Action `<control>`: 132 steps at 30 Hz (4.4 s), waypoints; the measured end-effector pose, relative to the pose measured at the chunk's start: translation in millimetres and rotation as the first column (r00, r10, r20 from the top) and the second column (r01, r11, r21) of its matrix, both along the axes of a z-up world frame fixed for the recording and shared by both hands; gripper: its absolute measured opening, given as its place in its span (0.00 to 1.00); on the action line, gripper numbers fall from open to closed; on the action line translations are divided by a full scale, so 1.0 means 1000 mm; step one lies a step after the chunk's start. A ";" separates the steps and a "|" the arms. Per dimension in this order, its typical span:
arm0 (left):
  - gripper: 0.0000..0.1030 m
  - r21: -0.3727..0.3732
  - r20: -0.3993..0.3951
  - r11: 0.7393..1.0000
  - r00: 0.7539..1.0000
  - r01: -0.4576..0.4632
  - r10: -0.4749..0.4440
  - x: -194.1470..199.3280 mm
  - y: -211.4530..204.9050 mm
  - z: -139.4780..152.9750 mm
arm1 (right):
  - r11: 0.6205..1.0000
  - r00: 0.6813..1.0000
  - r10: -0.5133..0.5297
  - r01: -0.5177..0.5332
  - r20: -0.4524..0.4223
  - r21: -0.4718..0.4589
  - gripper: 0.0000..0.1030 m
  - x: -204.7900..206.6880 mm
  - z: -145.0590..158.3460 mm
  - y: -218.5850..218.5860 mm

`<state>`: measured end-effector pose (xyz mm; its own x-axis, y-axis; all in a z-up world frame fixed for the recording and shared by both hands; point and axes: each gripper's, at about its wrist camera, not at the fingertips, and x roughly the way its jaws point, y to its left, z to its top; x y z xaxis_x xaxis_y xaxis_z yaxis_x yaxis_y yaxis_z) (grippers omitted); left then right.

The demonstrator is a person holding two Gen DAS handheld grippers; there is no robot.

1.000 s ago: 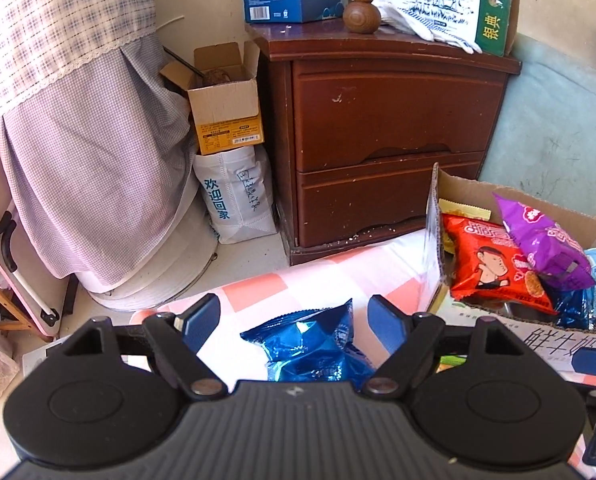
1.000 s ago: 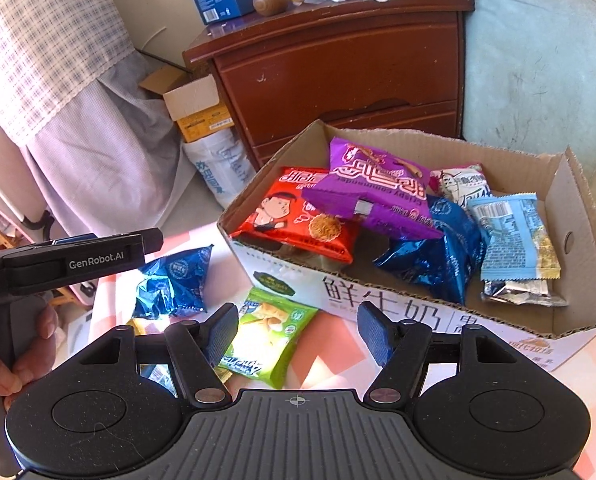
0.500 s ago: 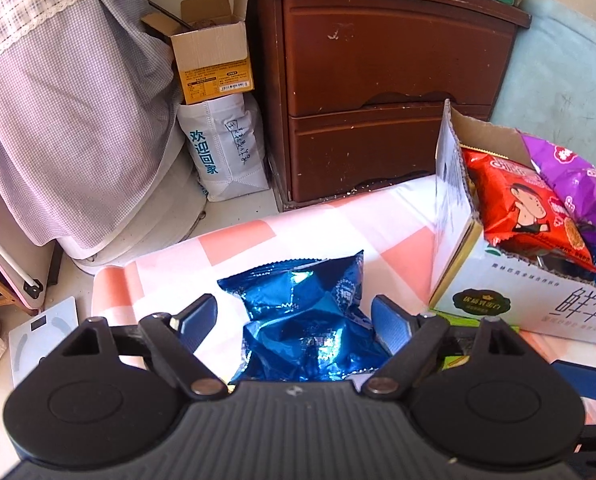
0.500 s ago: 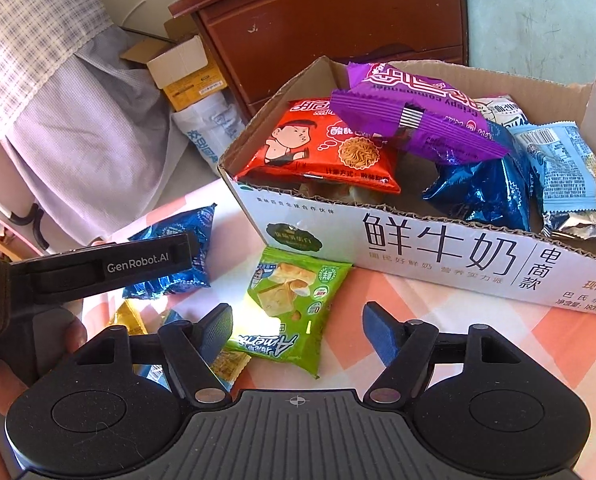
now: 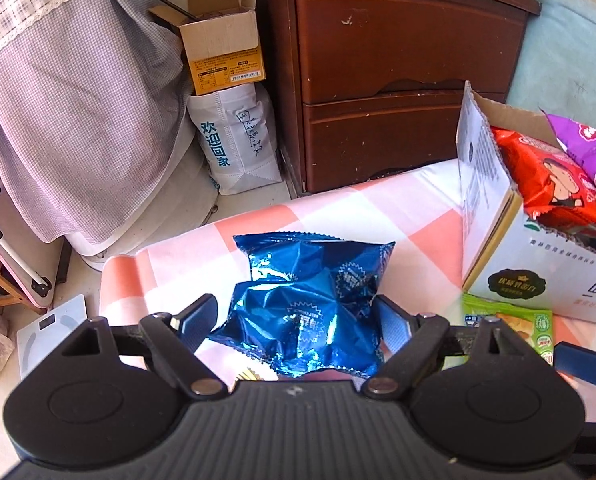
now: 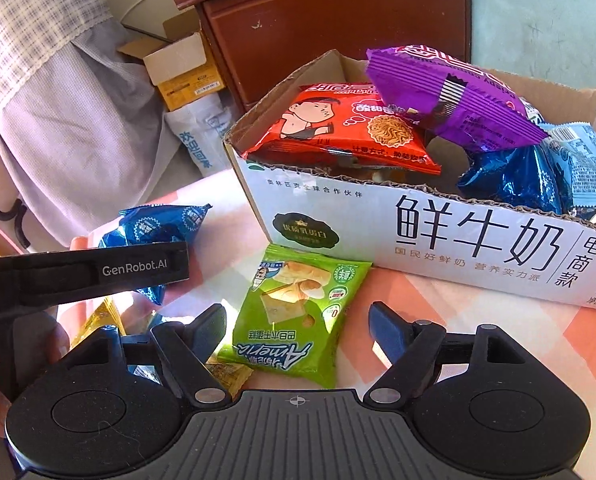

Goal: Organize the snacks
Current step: 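Grasp the dark blue bag with the left tool while the right tool grasps the green Americ bag, then lift both held bags and carry them toward the box, then lower both bags into the box and open both tools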

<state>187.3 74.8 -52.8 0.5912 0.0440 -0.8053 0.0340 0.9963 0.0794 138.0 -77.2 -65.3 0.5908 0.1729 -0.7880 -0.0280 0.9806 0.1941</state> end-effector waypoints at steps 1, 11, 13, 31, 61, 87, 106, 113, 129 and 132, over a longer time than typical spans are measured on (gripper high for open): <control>0.81 0.003 0.003 1.000 1.000 0.002 -0.002 0.000 0.000 0.000 | 1.000 1.000 0.004 -0.004 0.009 -0.011 0.77 -0.001 -0.001 0.002; 0.67 0.013 -0.004 0.999 0.999 0.042 -0.042 -0.003 -0.008 -0.003 | 0.995 0.997 0.069 -0.068 0.024 -0.071 0.55 -0.004 0.000 0.007; 0.64 0.001 -0.014 0.998 0.998 0.064 -0.064 -0.007 -0.011 -0.003 | 0.995 0.997 0.076 -0.075 0.017 -0.066 0.53 -0.005 0.000 0.005; 0.63 0.001 -0.057 0.990 0.988 0.142 -0.142 -0.068 -0.025 0.003 | 0.985 0.988 0.142 -0.147 -0.062 -0.094 0.51 -0.030 0.007 -0.035; 0.63 0.043 0.016 0.990 0.991 0.133 -0.133 -0.094 -0.044 0.033 | 0.978 0.983 0.166 -0.174 -0.076 -0.115 0.65 -0.042 0.003 -0.046; 0.63 0.065 0.086 0.989 0.987 0.133 -0.138 -0.095 -0.054 0.050 | 0.974 0.982 0.175 -0.162 0.071 -0.159 0.49 -0.052 0.051 -0.060; 0.63 0.016 0.211 0.989 0.967 0.144 -0.144 -0.091 -0.073 0.096 | 0.988 0.967 0.118 -0.092 0.225 -0.122 0.49 -0.053 0.102 -0.099; 0.63 -0.008 0.239 0.986 0.958 0.166 -0.159 -0.084 -0.088 0.107 | 0.993 0.957 0.067 -0.035 0.283 -0.117 0.49 -0.052 0.120 -0.119; 0.63 -0.072 0.271 0.973 0.943 0.218 -0.191 -0.050 -0.144 0.113 | 0.985 0.934 -0.162 0.171 0.319 0.000 0.49 -0.036 0.137 -0.179; 0.63 -0.092 0.269 0.970 0.944 0.224 -0.192 -0.041 -0.153 0.111 | 0.982 0.937 -0.187 0.188 0.294 0.025 0.49 -0.030 0.132 -0.183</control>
